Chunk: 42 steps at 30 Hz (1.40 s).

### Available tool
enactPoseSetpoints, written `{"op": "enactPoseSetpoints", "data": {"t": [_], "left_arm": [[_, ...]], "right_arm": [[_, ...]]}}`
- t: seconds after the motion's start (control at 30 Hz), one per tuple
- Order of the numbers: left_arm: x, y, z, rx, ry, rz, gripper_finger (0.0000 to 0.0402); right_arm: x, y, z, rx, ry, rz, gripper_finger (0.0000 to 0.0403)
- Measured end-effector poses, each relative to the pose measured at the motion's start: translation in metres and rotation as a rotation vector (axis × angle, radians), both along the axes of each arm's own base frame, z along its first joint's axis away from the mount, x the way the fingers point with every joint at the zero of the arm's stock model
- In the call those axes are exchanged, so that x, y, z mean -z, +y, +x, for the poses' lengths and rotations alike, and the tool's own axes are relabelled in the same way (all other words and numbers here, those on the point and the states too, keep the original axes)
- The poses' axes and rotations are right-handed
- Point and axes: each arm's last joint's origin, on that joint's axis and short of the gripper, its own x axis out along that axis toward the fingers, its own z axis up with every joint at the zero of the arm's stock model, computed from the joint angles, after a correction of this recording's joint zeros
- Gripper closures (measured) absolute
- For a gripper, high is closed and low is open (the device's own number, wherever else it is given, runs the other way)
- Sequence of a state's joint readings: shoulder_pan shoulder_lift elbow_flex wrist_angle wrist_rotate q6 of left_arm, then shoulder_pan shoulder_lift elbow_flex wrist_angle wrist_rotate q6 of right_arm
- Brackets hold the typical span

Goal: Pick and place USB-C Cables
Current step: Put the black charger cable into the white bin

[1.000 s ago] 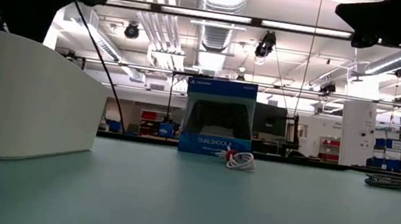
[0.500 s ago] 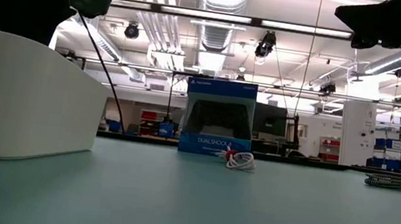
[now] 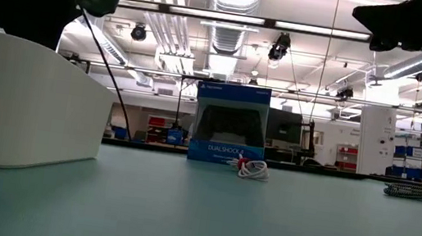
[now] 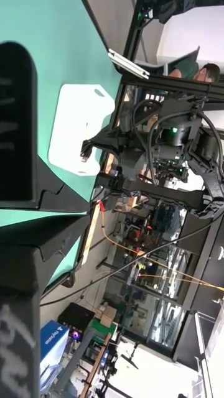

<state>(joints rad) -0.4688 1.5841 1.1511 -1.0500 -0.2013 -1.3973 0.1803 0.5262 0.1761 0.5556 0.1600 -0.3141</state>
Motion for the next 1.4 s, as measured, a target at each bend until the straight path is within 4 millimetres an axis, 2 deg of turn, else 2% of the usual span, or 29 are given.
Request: {"op": "enactPoseSetpoints", "data": {"t": [0.13,0.63,0.97,1.4], "left_arm": [[0.000,-0.002,-0.001,0.038,-0.002,0.020,0.0384],[0.001,-0.011,-0.006,0.388,0.032,0.129,0.0384],[0.017,-0.006,-0.015,0.500,0.111,0.169,0.0384],[0.018,-0.006,-0.011,0.563,0.075,0.219,0.0384]], "right_arm": [[0.000,0.000,0.000,0.000,0.000,0.000,0.0394],[0.000,0.000,0.000,0.000,0.000,0.000,0.0394],[0.000,0.000,0.000,0.000,0.000,0.000,0.0394],[0.000,0.000,0.000,0.000,0.000,0.000,0.0394]]}}
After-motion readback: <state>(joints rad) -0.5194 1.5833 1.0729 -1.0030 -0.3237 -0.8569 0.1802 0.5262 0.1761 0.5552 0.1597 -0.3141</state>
